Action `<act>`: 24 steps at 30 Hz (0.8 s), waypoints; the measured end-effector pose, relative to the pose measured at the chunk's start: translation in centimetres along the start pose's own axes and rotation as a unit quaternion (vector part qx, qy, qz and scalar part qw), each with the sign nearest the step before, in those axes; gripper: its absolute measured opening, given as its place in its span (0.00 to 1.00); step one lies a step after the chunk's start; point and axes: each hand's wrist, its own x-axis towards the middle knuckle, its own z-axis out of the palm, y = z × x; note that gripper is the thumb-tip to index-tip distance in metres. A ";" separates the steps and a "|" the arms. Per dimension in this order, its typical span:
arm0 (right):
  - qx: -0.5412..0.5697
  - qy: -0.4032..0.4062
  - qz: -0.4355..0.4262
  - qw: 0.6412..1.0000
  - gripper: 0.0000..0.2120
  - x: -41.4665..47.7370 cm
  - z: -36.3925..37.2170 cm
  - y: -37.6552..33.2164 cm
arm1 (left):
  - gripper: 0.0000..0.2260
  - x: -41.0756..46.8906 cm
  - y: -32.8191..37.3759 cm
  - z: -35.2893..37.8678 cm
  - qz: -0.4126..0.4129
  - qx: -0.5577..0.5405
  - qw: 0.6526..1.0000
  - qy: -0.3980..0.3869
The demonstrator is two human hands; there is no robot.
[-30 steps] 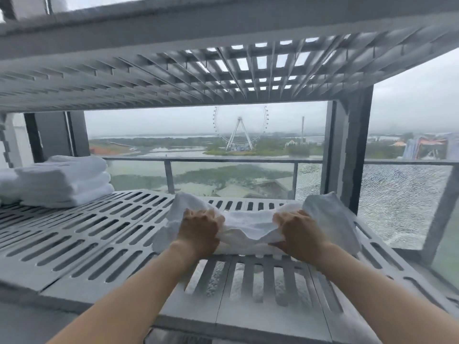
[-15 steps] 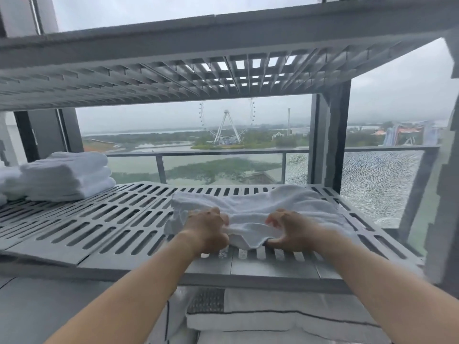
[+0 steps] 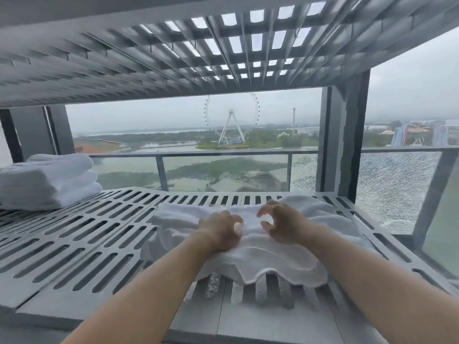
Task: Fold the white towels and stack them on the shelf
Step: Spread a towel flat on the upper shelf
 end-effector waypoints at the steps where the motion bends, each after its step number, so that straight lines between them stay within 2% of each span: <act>1: -0.004 -0.017 0.005 1.000 0.13 0.8 0.7 0.7 | 0.17 0.9 -0.1 0.5 0.015 0.005 1.000 -0.022; 3: 0.007 -0.065 0.021 0.998 0.17 2.3 1.7 2.1 | 0.21 2.7 -0.5 1.1 0.039 0.006 0.998 -0.056; 6: 0.017 -0.136 0.048 0.989 0.29 4.6 2.3 3.9 | 0.25 5.2 -1.3 1.3 0.029 0.024 0.995 -0.089; 9: -0.009 -0.166 0.035 0.985 0.32 6.6 2.3 5.6 | 0.24 7.4 -1.5 1.2 0.014 0.033 0.992 -0.122; 13: -0.048 -0.126 -0.001 0.991 0.29 8.1 1.6 7.5 | 0.25 9.5 -1.4 0.2 0.034 0.029 0.990 -0.131; 16: -0.118 -0.088 -0.033 0.989 0.29 8.7 0.9 8.8 | 0.28 10.5 -1.6 -0.2 0.037 0.063 0.988 -0.136; 20: -0.169 -0.098 0.018 0.980 0.31 9.0 0.9 10.6 | 0.30 11.9 -1.6 0.0 0.013 0.077 0.987 -0.143; 24: -0.191 -0.074 0.038 0.978 0.31 9.3 1.4 10.5 | 0.28 12.9 -2.0 0.8 -0.007 0.106 0.991 -0.086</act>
